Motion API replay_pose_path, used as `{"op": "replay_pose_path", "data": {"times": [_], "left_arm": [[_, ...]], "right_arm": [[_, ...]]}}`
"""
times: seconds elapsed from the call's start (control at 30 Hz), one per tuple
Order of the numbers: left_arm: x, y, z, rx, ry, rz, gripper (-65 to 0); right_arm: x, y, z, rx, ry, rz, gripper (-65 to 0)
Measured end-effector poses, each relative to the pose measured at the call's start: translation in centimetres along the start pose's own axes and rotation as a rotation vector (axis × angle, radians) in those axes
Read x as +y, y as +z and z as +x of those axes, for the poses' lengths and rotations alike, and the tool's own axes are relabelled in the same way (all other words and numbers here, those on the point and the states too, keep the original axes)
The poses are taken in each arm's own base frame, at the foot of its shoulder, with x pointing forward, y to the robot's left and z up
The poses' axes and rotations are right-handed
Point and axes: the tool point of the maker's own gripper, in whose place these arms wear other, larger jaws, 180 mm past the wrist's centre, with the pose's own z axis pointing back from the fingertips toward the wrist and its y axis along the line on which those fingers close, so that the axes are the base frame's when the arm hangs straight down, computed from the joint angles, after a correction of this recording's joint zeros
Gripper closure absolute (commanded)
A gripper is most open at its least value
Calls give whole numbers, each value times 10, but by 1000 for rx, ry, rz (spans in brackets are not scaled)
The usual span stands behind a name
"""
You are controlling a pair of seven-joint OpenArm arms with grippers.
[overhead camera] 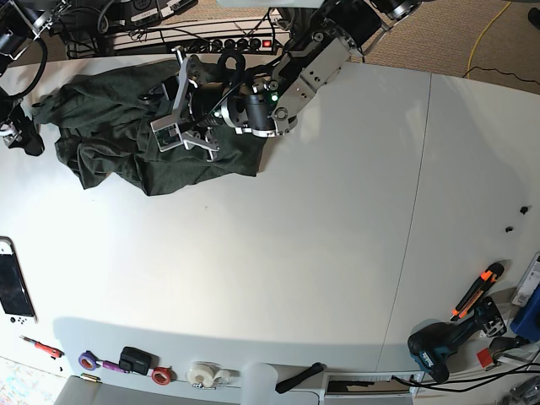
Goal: Layout the t-shirt on the table in an organized manner, then fold the t-shirt properly
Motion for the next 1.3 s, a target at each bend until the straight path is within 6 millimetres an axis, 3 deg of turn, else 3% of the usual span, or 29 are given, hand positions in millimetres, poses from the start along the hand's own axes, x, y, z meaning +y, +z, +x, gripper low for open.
{"op": "replay_pose_path", "data": {"times": [0.23,0.43,0.73,1.03,1.1,1.23,1.3], "left_arm": [[2,0,-2,10,-13,13,-277],[3,0,-1,9,-16,14,-277],[3,0,-1,8,-16,14,-277],[7,0,-1,9,0,36,-277],[9,0,-2,17,-13,46,-277],[13,1,0,20,-31,57,-277],[15,2,1,24,-39,62,-277]], "right_arm": [[4,-15,-17,-5,-22,21,-370],[20,-32,-30,-12,-42,79,-370],[67,-63,-60,103,-23,234,-370],[74,-64,-69,142,-25,268,-364],[74,-64,-73,164,-13,263,-292],[72,-63,-79,207,18,250,-71],[76,-62,-76,189,5,271,-13]]}}
